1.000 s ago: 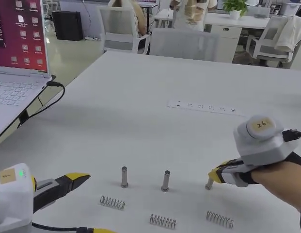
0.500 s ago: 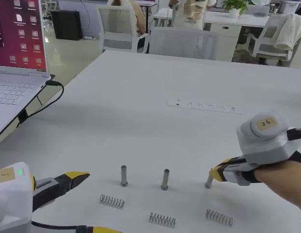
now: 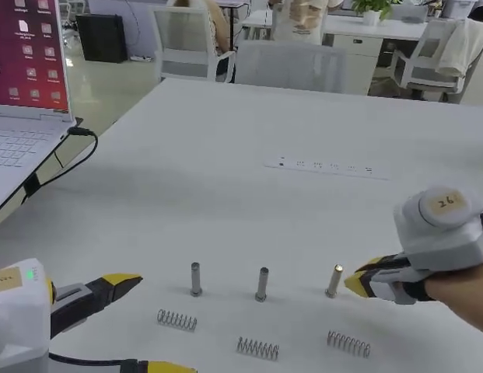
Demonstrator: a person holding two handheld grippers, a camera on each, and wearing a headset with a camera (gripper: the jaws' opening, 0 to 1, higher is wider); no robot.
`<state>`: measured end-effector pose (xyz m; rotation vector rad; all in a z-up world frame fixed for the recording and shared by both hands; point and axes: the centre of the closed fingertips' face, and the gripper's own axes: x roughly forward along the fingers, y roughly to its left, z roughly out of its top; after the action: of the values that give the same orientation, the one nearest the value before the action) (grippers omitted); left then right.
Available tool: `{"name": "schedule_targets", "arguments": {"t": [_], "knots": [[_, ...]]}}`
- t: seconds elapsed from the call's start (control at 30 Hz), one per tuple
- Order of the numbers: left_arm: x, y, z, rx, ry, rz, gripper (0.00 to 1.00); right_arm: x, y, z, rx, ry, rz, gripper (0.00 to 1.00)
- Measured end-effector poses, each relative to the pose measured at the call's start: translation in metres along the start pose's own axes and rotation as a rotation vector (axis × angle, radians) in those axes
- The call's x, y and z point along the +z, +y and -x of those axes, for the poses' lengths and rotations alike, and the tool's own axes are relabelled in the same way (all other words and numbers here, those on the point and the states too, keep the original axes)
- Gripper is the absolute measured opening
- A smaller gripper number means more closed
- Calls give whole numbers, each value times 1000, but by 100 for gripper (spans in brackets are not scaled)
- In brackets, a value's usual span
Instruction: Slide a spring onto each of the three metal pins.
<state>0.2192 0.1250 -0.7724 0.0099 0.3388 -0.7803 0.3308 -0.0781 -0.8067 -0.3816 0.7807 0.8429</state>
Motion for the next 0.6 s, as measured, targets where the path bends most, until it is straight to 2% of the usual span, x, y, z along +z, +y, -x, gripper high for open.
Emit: {"name": "schedule_targets", "arguments": {"t": [0.27,0.6], "knots": [[0,-1,-1,-4,1,1,87,-27,19,3,71,65,39,13],[0,0,-1,-5,1,0,87,-50,41,3,161,135,118,15]]}}
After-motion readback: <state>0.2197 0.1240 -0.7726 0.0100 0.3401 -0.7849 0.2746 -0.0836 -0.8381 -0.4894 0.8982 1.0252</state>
